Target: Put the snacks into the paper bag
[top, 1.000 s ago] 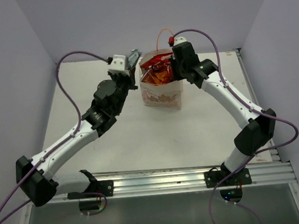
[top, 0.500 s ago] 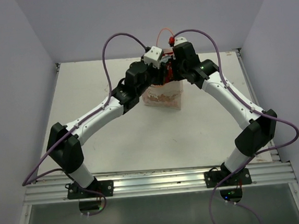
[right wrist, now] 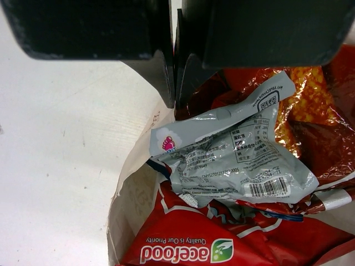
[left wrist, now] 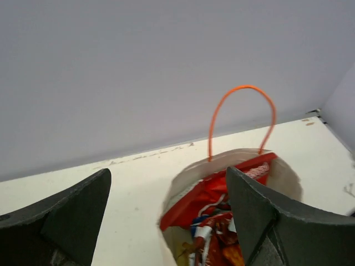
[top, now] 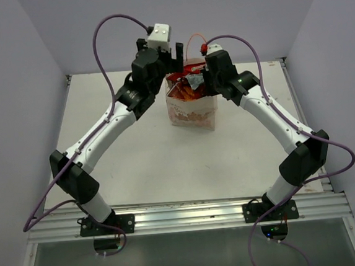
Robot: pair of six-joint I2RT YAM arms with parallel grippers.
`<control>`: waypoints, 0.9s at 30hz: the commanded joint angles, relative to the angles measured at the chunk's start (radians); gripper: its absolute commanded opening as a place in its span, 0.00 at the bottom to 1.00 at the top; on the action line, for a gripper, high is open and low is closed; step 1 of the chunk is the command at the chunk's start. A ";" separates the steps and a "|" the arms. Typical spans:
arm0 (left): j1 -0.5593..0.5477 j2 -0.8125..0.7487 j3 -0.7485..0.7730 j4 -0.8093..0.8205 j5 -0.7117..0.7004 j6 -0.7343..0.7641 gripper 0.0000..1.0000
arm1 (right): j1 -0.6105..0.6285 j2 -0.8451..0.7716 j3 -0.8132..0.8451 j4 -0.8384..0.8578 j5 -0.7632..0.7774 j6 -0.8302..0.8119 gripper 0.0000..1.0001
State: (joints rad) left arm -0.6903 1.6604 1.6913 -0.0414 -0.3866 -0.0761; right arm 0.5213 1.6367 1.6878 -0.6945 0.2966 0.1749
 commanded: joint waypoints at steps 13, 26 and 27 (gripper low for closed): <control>0.158 0.165 0.125 -0.439 0.111 -0.202 0.95 | 0.003 -0.032 0.006 0.035 -0.007 0.008 0.00; 0.156 0.102 0.076 -0.462 0.123 -0.229 0.00 | 0.011 -0.035 0.035 0.004 -0.004 0.006 0.00; 0.155 0.064 0.070 -0.468 0.121 -0.234 0.00 | 0.017 -0.034 0.048 -0.017 0.015 -0.008 0.00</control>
State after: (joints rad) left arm -0.5388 1.8324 1.7721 -0.4816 -0.2649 -0.2855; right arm 0.5262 1.6367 1.6894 -0.6865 0.2955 0.1749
